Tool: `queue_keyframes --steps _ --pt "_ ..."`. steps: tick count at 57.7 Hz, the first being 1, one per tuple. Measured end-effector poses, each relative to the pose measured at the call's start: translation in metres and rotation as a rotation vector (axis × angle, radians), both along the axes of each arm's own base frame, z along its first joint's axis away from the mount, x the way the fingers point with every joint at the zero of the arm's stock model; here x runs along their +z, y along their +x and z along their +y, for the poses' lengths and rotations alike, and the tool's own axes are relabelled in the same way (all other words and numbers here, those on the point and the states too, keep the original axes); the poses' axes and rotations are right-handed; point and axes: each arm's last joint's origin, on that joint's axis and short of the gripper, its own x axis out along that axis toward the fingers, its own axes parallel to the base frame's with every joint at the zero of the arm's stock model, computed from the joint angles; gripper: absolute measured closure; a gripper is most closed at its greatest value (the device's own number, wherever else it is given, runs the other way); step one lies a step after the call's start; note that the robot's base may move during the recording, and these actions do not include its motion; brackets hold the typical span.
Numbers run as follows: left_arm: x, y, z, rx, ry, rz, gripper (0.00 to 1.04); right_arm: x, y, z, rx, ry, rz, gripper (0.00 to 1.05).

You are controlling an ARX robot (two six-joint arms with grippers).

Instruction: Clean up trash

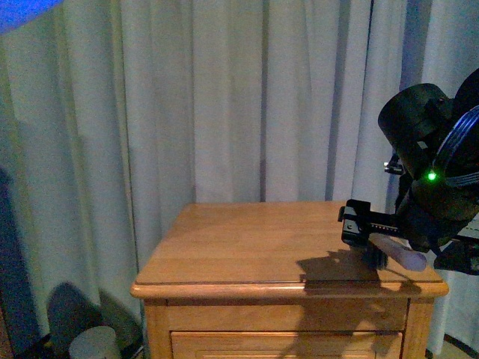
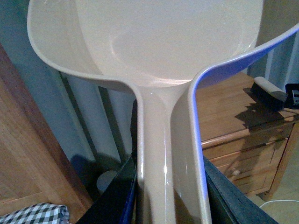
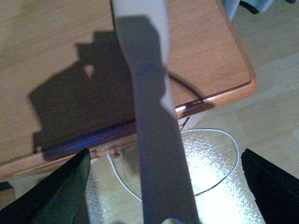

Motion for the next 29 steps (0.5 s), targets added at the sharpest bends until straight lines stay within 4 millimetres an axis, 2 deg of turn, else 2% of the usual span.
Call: queue_keyframes --steps 16,29 --pt "0.000 0.000 0.000 0.000 0.000 0.000 0.77 -0.008 0.005 -0.004 -0.010 -0.008 0.004 0.07" --pt "0.000 0.000 0.000 0.000 0.000 0.000 0.77 -0.011 0.007 -0.005 -0.001 -0.016 -0.003 0.39"
